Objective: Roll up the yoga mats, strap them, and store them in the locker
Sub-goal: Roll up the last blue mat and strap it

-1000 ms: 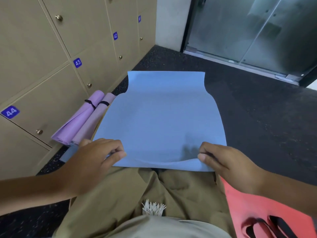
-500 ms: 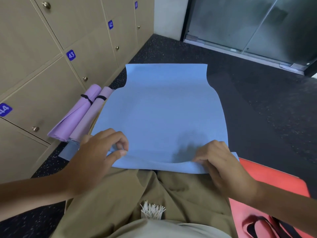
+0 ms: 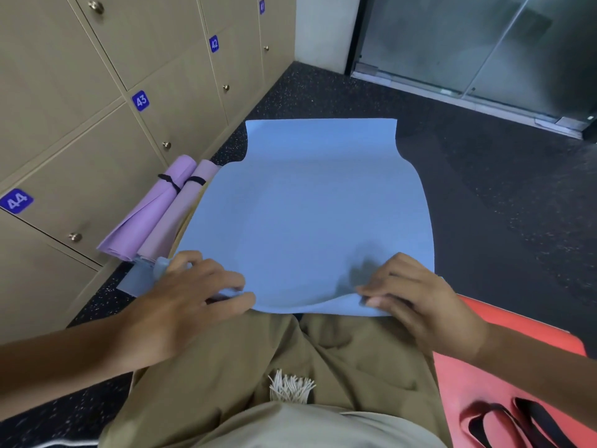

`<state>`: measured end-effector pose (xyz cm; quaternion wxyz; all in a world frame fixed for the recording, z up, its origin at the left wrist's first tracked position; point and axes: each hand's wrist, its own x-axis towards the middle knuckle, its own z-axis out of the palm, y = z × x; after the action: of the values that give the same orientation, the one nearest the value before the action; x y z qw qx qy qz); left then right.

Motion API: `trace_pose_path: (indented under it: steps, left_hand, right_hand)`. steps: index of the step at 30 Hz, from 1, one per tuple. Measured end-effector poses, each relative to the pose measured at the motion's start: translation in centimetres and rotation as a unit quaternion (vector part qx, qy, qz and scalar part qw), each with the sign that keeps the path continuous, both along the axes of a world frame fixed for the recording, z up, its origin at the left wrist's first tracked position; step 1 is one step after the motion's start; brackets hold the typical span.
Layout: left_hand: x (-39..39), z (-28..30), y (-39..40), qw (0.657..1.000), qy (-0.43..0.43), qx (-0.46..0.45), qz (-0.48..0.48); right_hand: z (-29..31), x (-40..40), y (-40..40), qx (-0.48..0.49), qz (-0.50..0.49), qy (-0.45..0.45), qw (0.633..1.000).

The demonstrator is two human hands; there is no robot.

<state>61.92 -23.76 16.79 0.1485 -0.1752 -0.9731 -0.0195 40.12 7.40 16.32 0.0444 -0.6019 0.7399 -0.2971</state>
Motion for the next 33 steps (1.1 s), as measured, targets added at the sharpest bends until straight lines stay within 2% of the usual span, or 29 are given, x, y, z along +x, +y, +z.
trace_pose_path:
  steps: [2,4,8,12,14,16,19,22,25,28,31,33]
  left_hand:
    - [0.1,-0.1,0.2,1.0,0.01,-0.013,0.015]
    - [0.2,0.2,0.7,0.999,0.026,0.011,0.04]
    - [-0.6,0.8,2.4,0.989,0.024,0.132,0.058]
    - [-1.6,0.5,2.6,0.996,0.088,0.014,0.018]
    - [-2.2,0.8,2.6,0.994,0.108,-0.002,0.019]
    - [-2.6,0.8,2.8,0.995,0.098,0.02,0.022]
    - [-3.2,0.4,2.8,0.996,0.07,0.048,0.019]
    - [-3.5,0.2,2.8,0.997,0.044,0.062,0.001]
    - [-3.8,-0.1,2.6,0.996,0.013,0.089,0.0]
    - [-3.9,-0.2,2.4,0.994,0.008,0.103,0.019]
    - [-3.8,0.1,3.2,0.992,0.042,0.101,0.061]
    - [-3.5,0.0,3.8,0.989,0.062,0.092,0.096]
  right_hand:
    - [0.4,-0.1,-0.4,0.018,-0.025,-0.059,0.998]
    - [0.8,0.0,-0.8,0.036,-0.053,-0.13,0.989]
    - [1.9,-0.3,-1.3,0.087,-0.097,-0.258,0.957]
    - [2.4,-0.5,-1.6,0.102,-0.113,-0.308,0.939]
    - [2.2,-0.3,-1.5,0.083,-0.127,-0.308,0.939]
    - [2.0,0.0,-1.4,0.054,-0.135,-0.28,0.949]
    - [1.5,0.5,-1.2,0.017,-0.111,-0.164,0.98]
    - [1.0,0.9,-0.8,-0.02,-0.079,-0.062,0.995]
    - [0.9,0.5,-0.4,-0.017,-0.052,0.074,0.996]
    - [0.6,0.5,-0.3,-0.005,-0.038,0.204,0.978]
    - [0.5,1.4,-0.6,0.011,-0.052,0.233,0.971]
    - [0.7,2.0,-0.9,0.03,-0.075,0.202,0.976]
